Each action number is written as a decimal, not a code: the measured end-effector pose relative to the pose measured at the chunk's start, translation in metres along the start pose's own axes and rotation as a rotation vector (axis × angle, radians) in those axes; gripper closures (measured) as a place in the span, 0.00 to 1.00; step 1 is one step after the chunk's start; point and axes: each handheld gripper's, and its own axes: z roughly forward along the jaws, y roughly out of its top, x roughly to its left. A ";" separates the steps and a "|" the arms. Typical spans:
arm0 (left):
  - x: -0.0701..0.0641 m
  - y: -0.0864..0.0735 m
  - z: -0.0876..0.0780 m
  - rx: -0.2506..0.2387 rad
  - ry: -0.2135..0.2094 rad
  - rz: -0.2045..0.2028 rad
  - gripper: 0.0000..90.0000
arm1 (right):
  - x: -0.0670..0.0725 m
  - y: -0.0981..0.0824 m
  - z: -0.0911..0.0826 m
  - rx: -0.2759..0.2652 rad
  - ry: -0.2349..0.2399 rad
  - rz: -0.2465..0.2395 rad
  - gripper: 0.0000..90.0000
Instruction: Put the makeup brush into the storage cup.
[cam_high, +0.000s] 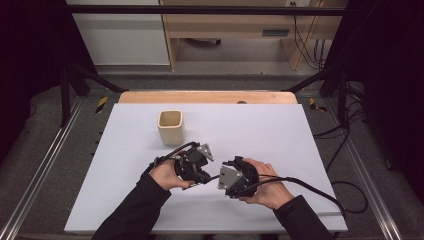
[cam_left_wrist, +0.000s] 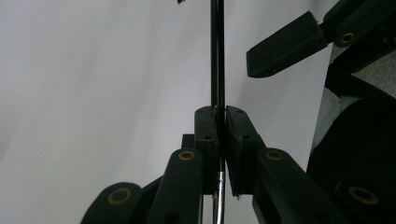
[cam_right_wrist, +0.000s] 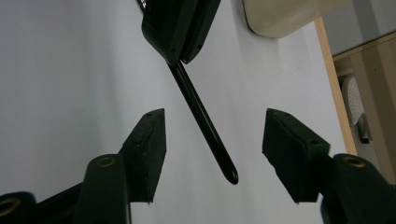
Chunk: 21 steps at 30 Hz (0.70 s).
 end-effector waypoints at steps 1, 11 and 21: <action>-0.001 0.001 0.001 -0.005 0.001 0.000 0.93 | 0.000 0.000 0.000 -0.002 -0.001 -0.004 0.47; -0.004 0.005 0.002 0.004 -0.005 0.012 0.93 | 0.002 0.000 0.000 0.007 0.022 -0.040 0.62; -0.007 0.005 0.003 0.001 -0.019 0.012 0.93 | 0.005 0.001 0.003 0.010 0.046 -0.079 0.74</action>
